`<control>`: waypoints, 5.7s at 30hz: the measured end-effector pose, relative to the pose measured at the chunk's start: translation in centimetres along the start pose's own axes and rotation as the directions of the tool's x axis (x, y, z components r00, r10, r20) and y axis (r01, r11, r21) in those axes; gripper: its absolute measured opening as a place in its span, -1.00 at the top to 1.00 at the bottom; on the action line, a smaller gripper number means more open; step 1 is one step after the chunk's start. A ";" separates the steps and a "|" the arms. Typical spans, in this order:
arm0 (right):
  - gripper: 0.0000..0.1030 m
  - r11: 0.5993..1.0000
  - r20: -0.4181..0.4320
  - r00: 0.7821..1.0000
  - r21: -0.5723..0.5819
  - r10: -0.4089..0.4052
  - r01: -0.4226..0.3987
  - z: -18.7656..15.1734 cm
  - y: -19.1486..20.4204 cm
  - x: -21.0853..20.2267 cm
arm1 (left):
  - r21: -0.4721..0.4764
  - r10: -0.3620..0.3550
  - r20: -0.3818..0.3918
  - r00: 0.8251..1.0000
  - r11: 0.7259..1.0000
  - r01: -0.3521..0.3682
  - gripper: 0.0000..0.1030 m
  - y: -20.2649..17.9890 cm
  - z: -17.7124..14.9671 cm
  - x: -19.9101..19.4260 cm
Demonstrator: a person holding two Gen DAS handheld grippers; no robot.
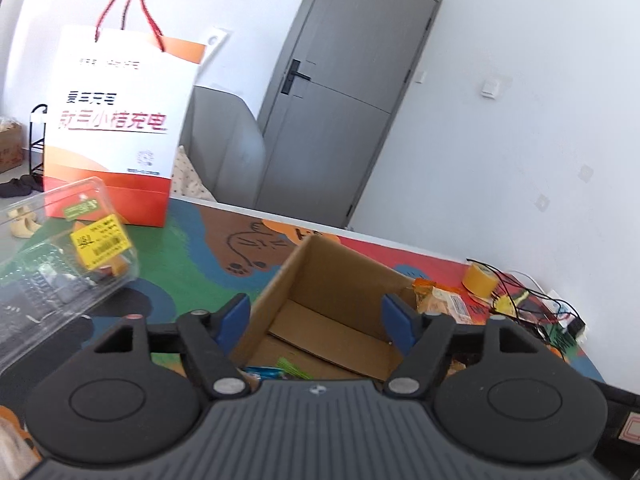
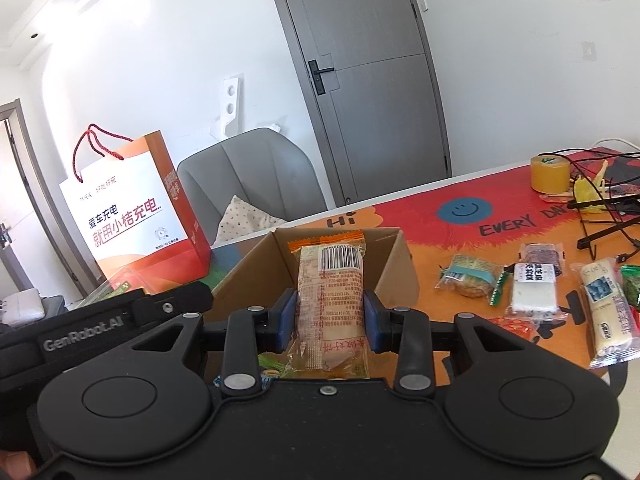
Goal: Organize snacks
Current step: 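Carry the green-and-blue bag into the box and release while the right drops the pastry packet in, then withdraw both open grippers from the box toward the remaining snacks, then lower the left gripper onto the small clear snack packet and grasp it, then carry the clear packet into the box while the right grasps the red pastry packet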
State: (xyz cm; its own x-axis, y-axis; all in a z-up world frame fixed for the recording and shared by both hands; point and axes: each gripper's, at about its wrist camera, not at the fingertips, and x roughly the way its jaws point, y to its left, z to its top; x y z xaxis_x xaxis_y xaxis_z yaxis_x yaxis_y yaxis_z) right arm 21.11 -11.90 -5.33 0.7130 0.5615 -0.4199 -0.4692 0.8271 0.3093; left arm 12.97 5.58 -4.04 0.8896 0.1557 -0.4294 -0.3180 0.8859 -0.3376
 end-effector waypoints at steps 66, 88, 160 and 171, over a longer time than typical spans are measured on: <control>-0.73 0.925 0.044 0.959 0.283 -0.279 0.256 -4.5 -19.9 -10.5 | 0.188 -0.083 -0.189 0.978 0.975 0.119 -0.81 -15.6 -9.3 2.8; -0.33 0.894 -0.011 0.960 0.360 -0.281 0.265 -6.4 -24.4 -7.8 | 0.193 -0.065 -0.363 0.930 0.971 0.143 0.05 -17.5 -13.9 8.1; 0.55 0.952 0.017 0.974 0.216 -0.226 0.217 -1.5 -18.4 -5.4 | 0.125 -0.147 -0.119 0.982 0.979 0.161 0.67 -13.1 -4.9 3.3; 0.55 0.972 0.039 0.985 0.174 -0.166 0.157 -0.5 -14.3 -4.7 | 0.105 -0.118 -0.064 0.991 0.987 0.124 0.67 -9.7 -2.3 2.4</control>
State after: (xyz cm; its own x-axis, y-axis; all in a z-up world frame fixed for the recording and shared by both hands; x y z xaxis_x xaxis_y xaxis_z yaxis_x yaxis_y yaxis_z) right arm 24.22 -26.40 -8.17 0.8010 0.4149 -0.4315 -0.2534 0.8881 0.3834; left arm 17.45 -3.67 -3.72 0.8980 0.0215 -0.4395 -0.1687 0.9393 -0.2988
